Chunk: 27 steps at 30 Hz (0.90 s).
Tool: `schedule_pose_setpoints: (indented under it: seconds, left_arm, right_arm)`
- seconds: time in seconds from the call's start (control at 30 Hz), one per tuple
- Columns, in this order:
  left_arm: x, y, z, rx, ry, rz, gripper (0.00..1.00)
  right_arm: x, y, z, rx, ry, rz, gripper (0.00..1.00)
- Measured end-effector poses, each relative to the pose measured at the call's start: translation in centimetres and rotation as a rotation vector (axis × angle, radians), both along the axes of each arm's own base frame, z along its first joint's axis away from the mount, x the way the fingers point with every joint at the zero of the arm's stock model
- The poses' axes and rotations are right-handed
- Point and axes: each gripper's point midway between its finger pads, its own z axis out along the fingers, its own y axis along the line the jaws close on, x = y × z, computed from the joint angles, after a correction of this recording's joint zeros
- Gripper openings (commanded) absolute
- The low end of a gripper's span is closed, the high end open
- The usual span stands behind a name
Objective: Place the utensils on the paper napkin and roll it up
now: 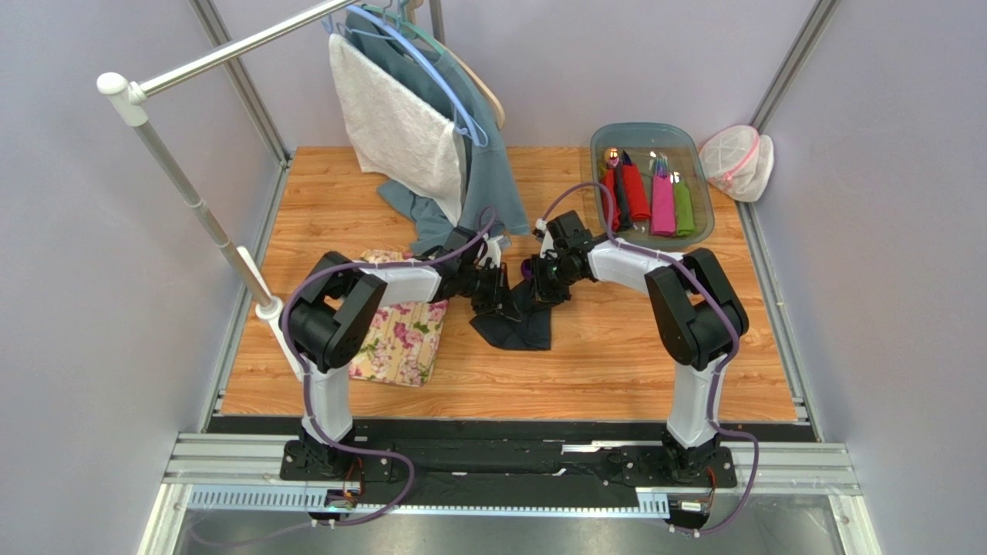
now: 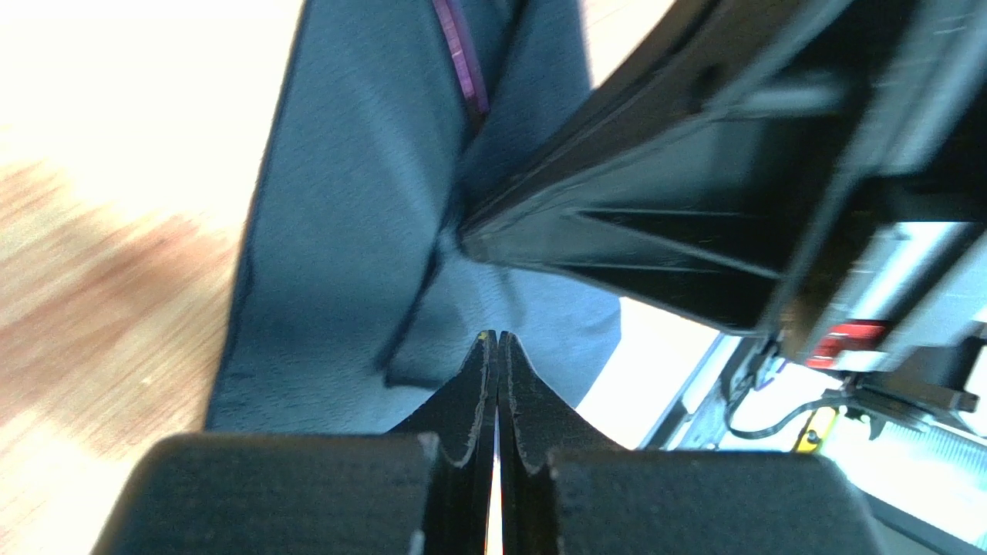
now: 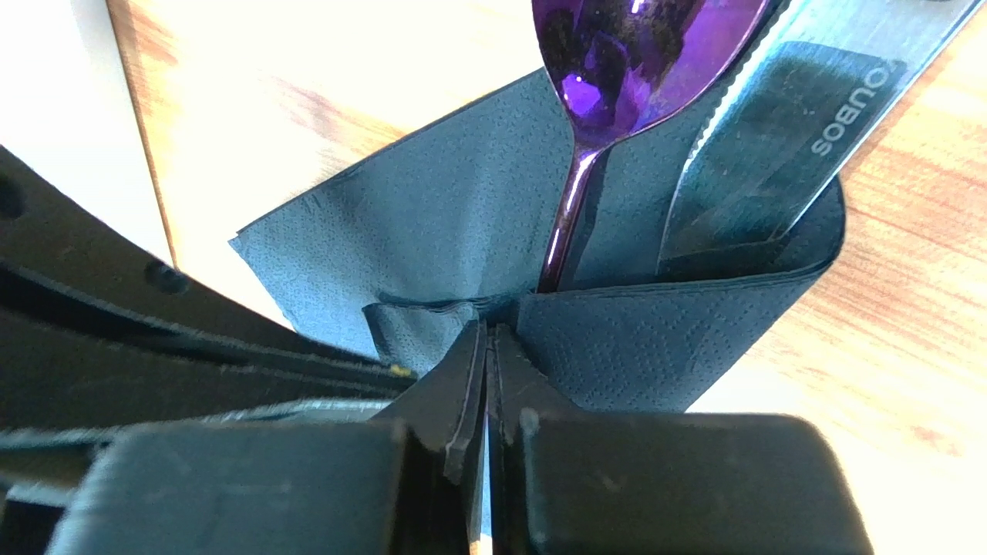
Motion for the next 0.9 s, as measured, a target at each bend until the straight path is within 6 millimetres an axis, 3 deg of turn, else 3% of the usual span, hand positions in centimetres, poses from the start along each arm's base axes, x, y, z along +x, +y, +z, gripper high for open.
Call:
schedule_pose_setpoints:
  seconds: [0.33, 0.6, 0.73, 0.9]
  left_arm:
    - [-0.1, -1.1, 0.6, -0.034, -0.007, -0.001, 0.01]
    - [0.1, -1.2, -1.3, -0.027, 0.052, 0.033, 0.0]
    - [0.2, -1.1, -1.4, -0.029, 0.064, 0.048, 0.0]
    - [0.1, -1.1, -1.4, -0.036, 0.08, 0.051, 0.0]
  right_arm:
    - [0.0, 0.0, 0.0, 0.02, 0.018, -0.008, 0.02]
    - [0.0, 0.1, 0.1, 0.039, 0.037, -0.024, 0.07]
    - [0.2, -0.2, 0.2, 0.04, 0.038, -0.033, 0.13]
    - [0.2, -0.5, 1.2, 0.032, 0.023, -0.039, 0.13]
